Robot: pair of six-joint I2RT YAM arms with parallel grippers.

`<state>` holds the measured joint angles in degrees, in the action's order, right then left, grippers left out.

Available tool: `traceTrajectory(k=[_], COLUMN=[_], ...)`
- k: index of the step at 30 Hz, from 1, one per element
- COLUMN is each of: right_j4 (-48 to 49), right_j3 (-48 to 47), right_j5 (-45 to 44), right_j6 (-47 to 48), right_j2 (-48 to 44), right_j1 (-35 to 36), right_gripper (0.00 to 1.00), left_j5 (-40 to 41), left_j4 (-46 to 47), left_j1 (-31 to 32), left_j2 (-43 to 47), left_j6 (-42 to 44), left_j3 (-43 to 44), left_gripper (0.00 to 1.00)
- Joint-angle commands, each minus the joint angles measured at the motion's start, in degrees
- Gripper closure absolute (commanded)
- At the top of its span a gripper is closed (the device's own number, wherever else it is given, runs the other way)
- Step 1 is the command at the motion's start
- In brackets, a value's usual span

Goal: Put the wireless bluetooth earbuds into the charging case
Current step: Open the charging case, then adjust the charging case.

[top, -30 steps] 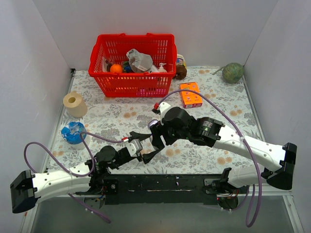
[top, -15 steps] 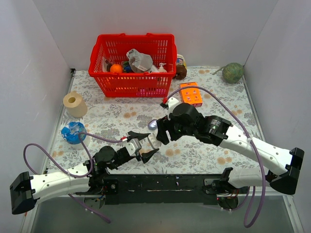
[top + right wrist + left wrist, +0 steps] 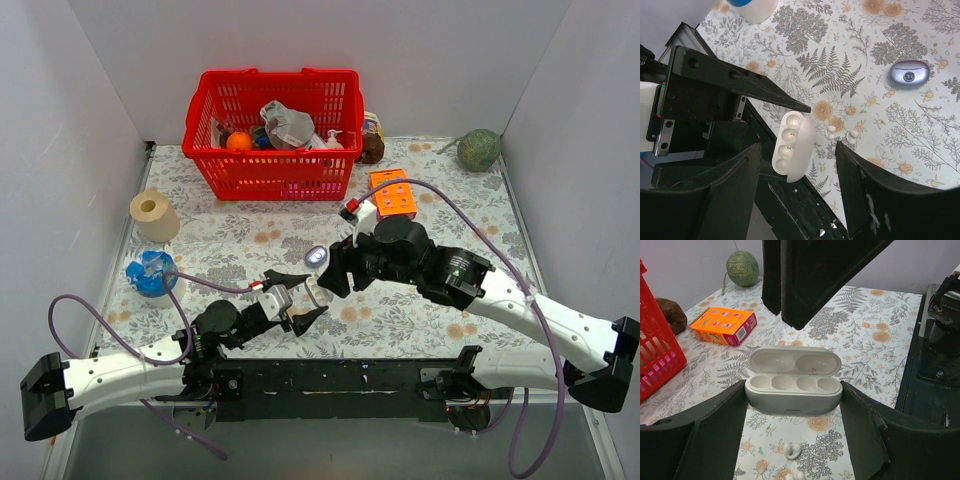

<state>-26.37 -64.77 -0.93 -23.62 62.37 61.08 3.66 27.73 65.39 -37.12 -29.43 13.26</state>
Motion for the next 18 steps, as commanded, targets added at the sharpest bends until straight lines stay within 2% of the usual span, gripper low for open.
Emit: traceTrajectory(k=[1, 10, 18], right_j4=[3.35, 0.62, 1.50], right_j3=[0.00, 0.17, 0.96], right_j5=[1.82, -1.36, -0.92], right_j6=[-0.11, -0.47, -0.12], right_j2=[1.69, 4.25, 3.90], right_j1=[-0.35, -0.43, -0.43], right_gripper=[0.34, 0.39, 0.63], left_j5=[0.38, 0.38, 0.47], left_j4=[1.19, 0.58, 0.31], left_j1=[0.09, 0.18, 0.18], left_j2=[0.03, 1.61, 2.58], left_j6=[-0.28, -0.63, -1.07], left_j3=[2.56, 2.74, 2.13], left_gripper=[1.00, 1.00, 1.00])
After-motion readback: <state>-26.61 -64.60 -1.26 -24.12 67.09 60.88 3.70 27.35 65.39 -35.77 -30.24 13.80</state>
